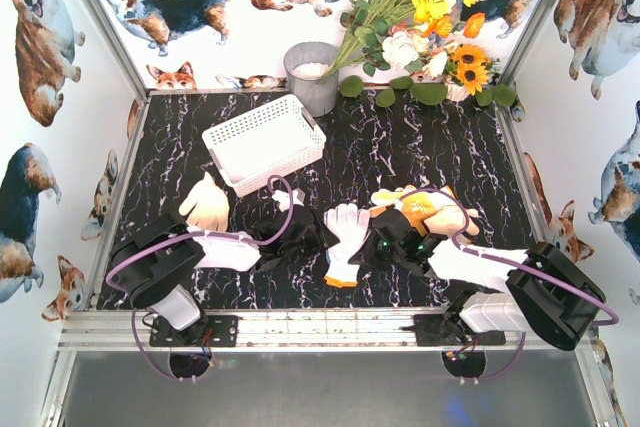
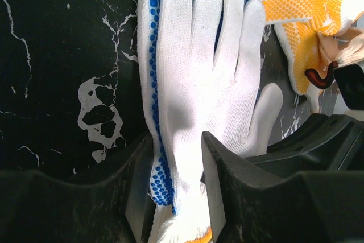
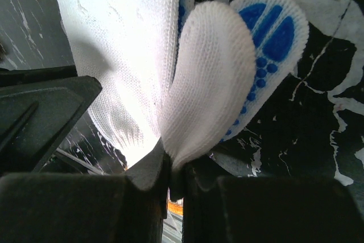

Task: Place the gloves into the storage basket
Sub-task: Pick up the glove from the center of the board.

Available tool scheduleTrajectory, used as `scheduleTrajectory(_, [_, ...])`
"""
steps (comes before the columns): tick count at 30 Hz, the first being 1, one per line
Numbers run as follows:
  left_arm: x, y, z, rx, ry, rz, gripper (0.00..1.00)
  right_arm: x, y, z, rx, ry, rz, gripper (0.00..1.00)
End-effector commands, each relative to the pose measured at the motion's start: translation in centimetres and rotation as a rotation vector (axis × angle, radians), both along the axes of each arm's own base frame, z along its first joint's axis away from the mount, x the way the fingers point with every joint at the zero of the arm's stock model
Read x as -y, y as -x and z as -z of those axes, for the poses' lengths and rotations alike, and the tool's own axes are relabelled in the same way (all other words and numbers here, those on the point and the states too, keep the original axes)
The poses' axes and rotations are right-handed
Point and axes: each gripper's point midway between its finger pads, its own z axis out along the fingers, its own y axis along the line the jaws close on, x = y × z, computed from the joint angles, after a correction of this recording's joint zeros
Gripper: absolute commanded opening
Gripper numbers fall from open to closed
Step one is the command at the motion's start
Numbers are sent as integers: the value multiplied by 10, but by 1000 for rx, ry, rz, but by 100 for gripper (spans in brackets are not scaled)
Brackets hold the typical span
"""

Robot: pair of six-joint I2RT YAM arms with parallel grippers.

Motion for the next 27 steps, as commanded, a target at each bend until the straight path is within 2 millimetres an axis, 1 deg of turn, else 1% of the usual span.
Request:
scheduleTrajectory(1, [-28,14,41,-53,-158,-2,34,7,-5,2,26,21,31,0])
scheduleTrajectory(4, [-29,13,40,-30,-156,-1,29,7,-5,3,26,17,34,0])
scheduleTrajectory(6, [-28,12,39,-13,-153,11,24,6,-6,3,27,14,35,0])
scheduleTrajectory(10, [-22,9,34,19,-138,35,7,4,-8,1,34,3,42,0])
scheduleTrajectory(12, [-20,7,29,40,-128,44,1,4,-9,-2,41,-6,49,0])
scheduleTrajectory(16, [-14,3,12,86,-110,72,0,1,-13,-12,59,-30,62,0])
scheduleTrajectory(22, [-14,1,-7,115,-129,97,0,-5,-20,-35,93,-73,71,0])
scheduleTrajectory(27, [-15,-7,-24,131,-141,99,0,-12,-26,-52,114,-110,76,0])
